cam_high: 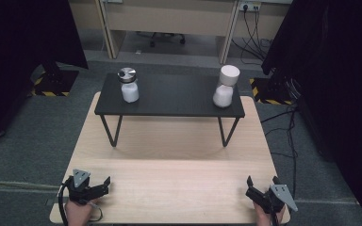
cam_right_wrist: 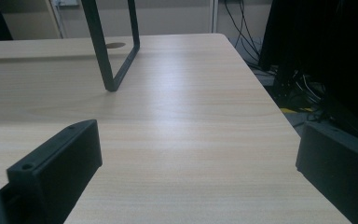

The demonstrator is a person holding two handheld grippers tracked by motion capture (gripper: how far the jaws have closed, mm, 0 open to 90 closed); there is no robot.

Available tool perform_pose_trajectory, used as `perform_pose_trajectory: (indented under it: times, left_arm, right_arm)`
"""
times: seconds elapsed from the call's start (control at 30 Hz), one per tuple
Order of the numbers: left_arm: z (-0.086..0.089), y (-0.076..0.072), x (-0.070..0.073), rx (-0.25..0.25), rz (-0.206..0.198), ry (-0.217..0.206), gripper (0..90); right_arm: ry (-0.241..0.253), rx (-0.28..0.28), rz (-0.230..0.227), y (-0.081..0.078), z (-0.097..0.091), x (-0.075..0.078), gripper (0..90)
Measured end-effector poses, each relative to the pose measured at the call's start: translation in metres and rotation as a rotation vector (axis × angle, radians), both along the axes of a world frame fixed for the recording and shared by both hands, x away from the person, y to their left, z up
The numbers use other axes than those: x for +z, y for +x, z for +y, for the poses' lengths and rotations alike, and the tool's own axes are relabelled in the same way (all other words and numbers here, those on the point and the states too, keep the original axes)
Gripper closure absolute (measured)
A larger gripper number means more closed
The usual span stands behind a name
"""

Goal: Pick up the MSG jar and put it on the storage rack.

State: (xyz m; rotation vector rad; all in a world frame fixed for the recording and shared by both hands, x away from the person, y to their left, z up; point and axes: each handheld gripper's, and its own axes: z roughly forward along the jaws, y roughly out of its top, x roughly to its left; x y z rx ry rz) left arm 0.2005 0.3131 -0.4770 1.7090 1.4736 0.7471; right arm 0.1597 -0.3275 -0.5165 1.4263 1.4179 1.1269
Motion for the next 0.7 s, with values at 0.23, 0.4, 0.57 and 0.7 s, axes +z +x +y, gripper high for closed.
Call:
perform_pose_trajectory:
  times: [0.23, 0.4, 0.57, 0.7]
  left_arm:
    - [-0.0004, 0.0003, 0.0002, 0.001, 0.002, 0.001, 0.0]
    - [-0.0002, 0.0005, 0.0003, 0.0, 0.004, 0.001, 0.0]
    - [0.0, 0.0009, 0.0006, -0.001, 0.006, 0.002, 0.0]
    - [-0.0002, 0.0009, 0.0005, 0.001, 0.007, 0.0, 0.0]
  right_arm:
    - [0.028, -0.017, -0.002, -0.0003, 0.0005, -0.0015, 0.2]
    - [0.046, -0.033, -0.004, -0.0018, 0.001, -0.0021, 0.2]
    - [0.025, -0.028, -0.001, -0.003, 0.0028, -0.002, 0.2]
    - [0.014, -0.026, -0.001, -0.0034, 0.0038, -0.0021, 0.2]
